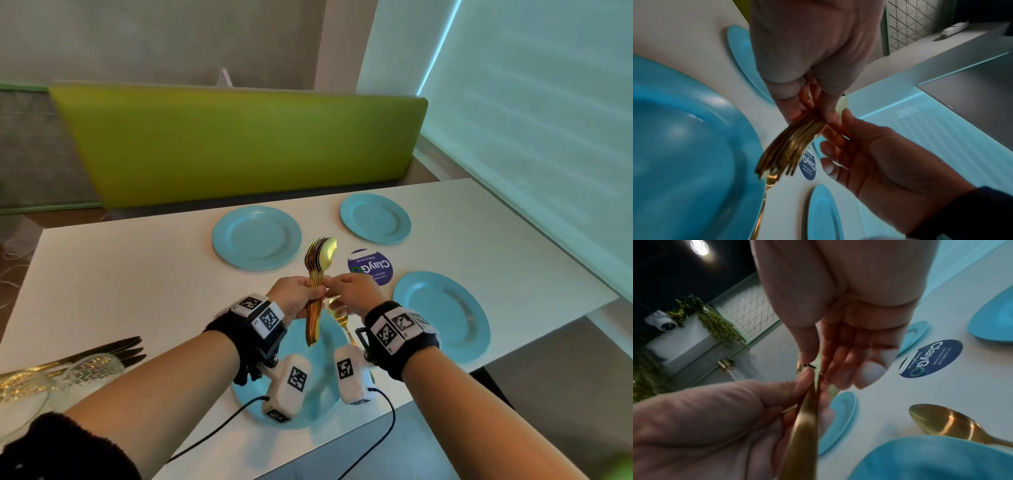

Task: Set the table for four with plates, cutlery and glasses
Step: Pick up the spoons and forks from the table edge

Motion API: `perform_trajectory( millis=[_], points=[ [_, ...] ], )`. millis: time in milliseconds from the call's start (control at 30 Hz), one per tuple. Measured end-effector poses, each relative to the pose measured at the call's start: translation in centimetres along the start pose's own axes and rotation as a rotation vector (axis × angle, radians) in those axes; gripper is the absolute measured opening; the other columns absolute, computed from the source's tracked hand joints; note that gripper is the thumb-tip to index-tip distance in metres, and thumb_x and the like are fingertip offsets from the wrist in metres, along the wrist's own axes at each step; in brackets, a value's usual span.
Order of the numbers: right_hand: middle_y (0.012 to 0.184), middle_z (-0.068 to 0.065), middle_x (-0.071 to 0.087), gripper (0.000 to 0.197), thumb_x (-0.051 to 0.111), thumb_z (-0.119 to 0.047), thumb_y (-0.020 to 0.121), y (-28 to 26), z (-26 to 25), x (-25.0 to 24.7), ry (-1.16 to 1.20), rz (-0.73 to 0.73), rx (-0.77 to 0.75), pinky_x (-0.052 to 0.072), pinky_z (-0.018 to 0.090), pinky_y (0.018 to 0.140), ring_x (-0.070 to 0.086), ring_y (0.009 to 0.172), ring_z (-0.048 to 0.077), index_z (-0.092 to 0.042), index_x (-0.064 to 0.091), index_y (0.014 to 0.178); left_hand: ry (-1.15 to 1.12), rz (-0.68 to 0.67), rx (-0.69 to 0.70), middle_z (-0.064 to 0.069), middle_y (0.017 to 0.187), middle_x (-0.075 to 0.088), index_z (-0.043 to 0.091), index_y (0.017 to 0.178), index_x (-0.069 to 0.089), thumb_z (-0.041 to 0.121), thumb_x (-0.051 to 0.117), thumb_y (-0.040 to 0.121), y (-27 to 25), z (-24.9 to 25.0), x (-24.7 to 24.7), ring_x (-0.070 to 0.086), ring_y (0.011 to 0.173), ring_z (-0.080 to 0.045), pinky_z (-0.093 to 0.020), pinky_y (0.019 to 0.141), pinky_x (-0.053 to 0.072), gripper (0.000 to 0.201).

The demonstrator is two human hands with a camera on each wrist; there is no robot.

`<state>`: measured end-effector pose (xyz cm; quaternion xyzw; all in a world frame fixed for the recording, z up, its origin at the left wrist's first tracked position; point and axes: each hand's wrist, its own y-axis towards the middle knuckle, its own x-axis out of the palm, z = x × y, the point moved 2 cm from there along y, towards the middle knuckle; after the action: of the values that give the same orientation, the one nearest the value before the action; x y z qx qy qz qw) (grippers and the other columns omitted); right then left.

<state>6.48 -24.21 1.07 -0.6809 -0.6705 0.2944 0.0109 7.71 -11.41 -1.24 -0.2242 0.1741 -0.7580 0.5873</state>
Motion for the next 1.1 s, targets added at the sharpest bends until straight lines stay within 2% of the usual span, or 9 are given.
perform_trajectory(
  millis=[233, 333, 467, 667, 733, 800, 967, 1033, 1100],
  points=[
    [0.067, 0.004, 0.060, 0.018, 0.056, -0.013, 0.092, -0.9, 0.5, -0.4, 0.083, 0.046, 0.091, 0.050, 0.029, 0.061, 0.055, 0.057, 0.016, -0.013, 0.061, 0.074, 0.060, -0.122, 0.008, -0.005, 0.071, 0.062, 0.009, 0.081, 0.059, 0.003, 0.059, 0.088, -0.7, 0.2, 0.8, 0.060, 0.063, -0.014, -0.025, 0.064, 0.054, 0.010],
    [0.067, 0.005, 0.059, 0.018, 0.055, -0.011, 0.092, -0.7, 0.8, -1.1, 0.168, 0.056, 0.111, 0.048, 0.027, 0.055, 0.055, 0.056, 0.016, -0.010, 0.059, 0.074, 0.071, -0.119, 0.012, -0.004, 0.068, 0.062, 0.009, 0.078, 0.059, 0.003, 0.059, 0.089, -0.6, 0.4, 1.1, 0.063, 0.051, -0.010, -0.021, 0.051, 0.054, 0.012],
    [0.066, 0.002, 0.056, 0.022, 0.052, -0.010, 0.094, 0.6, 1.7, -3.3, 0.163, 0.087, 0.158, 0.047, 0.019, 0.044, 0.054, 0.051, 0.011, -0.010, 0.055, 0.072, 0.125, -0.072, -0.004, -0.006, 0.069, 0.061, 0.009, 0.080, 0.059, 0.004, 0.061, 0.088, 0.7, 0.7, 0.8, 0.060, 0.052, -0.012, -0.023, 0.056, 0.053, 0.010],
    [0.073, 0.003, 0.061, 0.015, 0.056, -0.015, 0.091, 4.9, 4.5, -12.1, -0.224, 0.187, 0.235, 0.049, 0.025, 0.055, 0.057, 0.061, 0.014, -0.009, 0.059, 0.078, 0.148, 0.028, -0.021, -0.007, 0.072, 0.060, 0.007, 0.089, 0.058, 0.007, 0.062, 0.088, 3.6, 1.9, 0.3, 0.058, 0.063, -0.017, -0.027, 0.065, 0.053, 0.004],
    [0.086, 0.007, 0.068, 0.019, 0.055, -0.020, 0.091, 6.6, 5.7, -15.8, -0.438, 0.191, 0.279, 0.056, 0.032, 0.074, 0.065, 0.078, 0.020, -0.004, 0.064, 0.094, 0.145, 0.045, -0.022, -0.007, 0.074, 0.060, 0.006, 0.089, 0.059, 0.008, 0.061, 0.088, 4.6, 2.5, 0.5, 0.058, 0.066, -0.018, -0.030, 0.071, 0.053, 0.003],
    [0.103, 0.010, 0.071, 0.030, 0.052, -0.026, 0.091, 8.0, 6.9, -19.4, -0.688, 0.205, 0.336, 0.053, 0.033, 0.089, 0.067, 0.097, 0.024, -0.003, 0.067, 0.104, 0.150, 0.074, -0.027, -0.007, 0.077, 0.059, 0.007, 0.087, 0.059, 0.008, 0.061, 0.088, 5.8, 2.9, 0.7, 0.058, 0.070, -0.018, -0.031, 0.076, 0.052, 0.002],
    [0.119, 0.005, 0.065, 0.037, 0.045, -0.037, 0.095, 9.7, 10.2, -25.7, -1.039, 0.212, 0.455, 0.048, 0.026, 0.088, 0.060, 0.111, 0.021, -0.012, 0.065, 0.113, 0.121, 0.119, -0.069, -0.006, 0.077, 0.058, 0.008, 0.085, 0.058, 0.007, 0.060, 0.088, 8.3, 2.5, 0.8, 0.058, 0.070, -0.018, -0.027, 0.071, 0.054, 0.004],
    [0.110, 0.006, 0.067, 0.034, 0.047, -0.038, 0.095, 10.5, 11.8, -28.0, -1.108, 0.178, 0.507, 0.048, 0.026, 0.083, 0.062, 0.107, 0.020, -0.012, 0.066, 0.106, 0.116, 0.129, -0.089, -0.006, 0.077, 0.058, 0.008, 0.085, 0.058, 0.007, 0.060, 0.088, 9.2, 2.2, 1.2, 0.058, 0.069, -0.017, -0.021, 0.059, 0.056, 0.004],
    [0.090, 0.004, 0.066, 0.029, 0.051, -0.038, 0.093, 11.4, 13.4, -30.0, -1.128, 0.167, 0.542, 0.048, 0.025, 0.071, 0.064, 0.095, 0.021, -0.013, 0.065, 0.091, 0.111, 0.140, -0.103, -0.006, 0.077, 0.058, 0.008, 0.084, 0.058, 0.006, 0.059, 0.089, 9.8, 2.0, 1.6, 0.058, 0.070, -0.017, -0.019, 0.056, 0.056, 0.005]
  ],
)
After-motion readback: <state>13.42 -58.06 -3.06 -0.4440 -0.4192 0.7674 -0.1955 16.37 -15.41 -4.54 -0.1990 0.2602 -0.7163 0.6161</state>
